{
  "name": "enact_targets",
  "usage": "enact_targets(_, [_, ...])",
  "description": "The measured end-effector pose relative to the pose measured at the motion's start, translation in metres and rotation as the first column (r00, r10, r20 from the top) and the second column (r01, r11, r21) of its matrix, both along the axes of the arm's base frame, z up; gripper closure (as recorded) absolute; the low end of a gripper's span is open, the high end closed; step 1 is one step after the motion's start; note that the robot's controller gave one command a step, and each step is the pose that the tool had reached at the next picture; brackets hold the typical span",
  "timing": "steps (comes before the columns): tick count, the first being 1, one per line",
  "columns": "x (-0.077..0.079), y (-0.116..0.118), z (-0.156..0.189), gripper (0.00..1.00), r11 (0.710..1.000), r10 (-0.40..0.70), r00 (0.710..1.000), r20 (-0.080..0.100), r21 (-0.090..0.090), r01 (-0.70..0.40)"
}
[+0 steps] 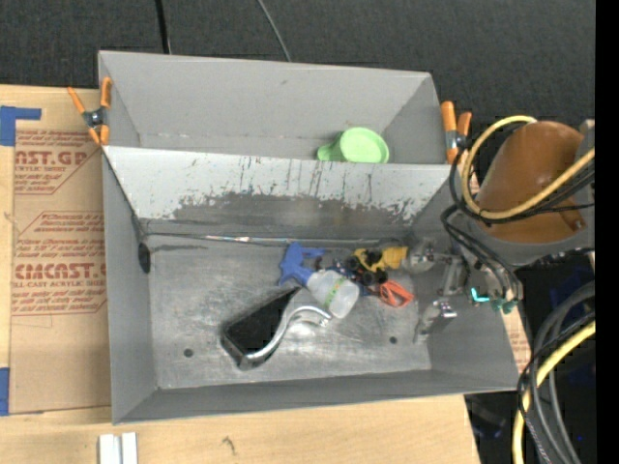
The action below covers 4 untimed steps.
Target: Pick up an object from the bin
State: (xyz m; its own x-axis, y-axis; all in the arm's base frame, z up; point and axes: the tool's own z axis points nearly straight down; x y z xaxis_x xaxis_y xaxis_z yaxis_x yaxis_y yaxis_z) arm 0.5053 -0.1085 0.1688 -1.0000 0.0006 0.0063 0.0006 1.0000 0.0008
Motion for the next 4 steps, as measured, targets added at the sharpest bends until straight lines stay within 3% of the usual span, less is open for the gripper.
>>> enact_targets(1, [0.002, 0.0, 0.003, 0.0, 1.0, 0.001, 1.0, 0.007, -0.001, -0.001])
enact_targets(2, [0.021, 0.035, -0.028, 0.0, 0.999, 0.045, 0.999, 0.013, -0.004, -0.045])
enact_targets(3, [0.069, 0.053, -0.049, 1.0, 0.96, 0.28, 0.96, 0.008, -0.001, -0.28])
enact_targets(4, [0.069, 0.054, -0.049, 0.0, 0.96, 0.28, 0.96, 0.008, -0.001, -0.28])
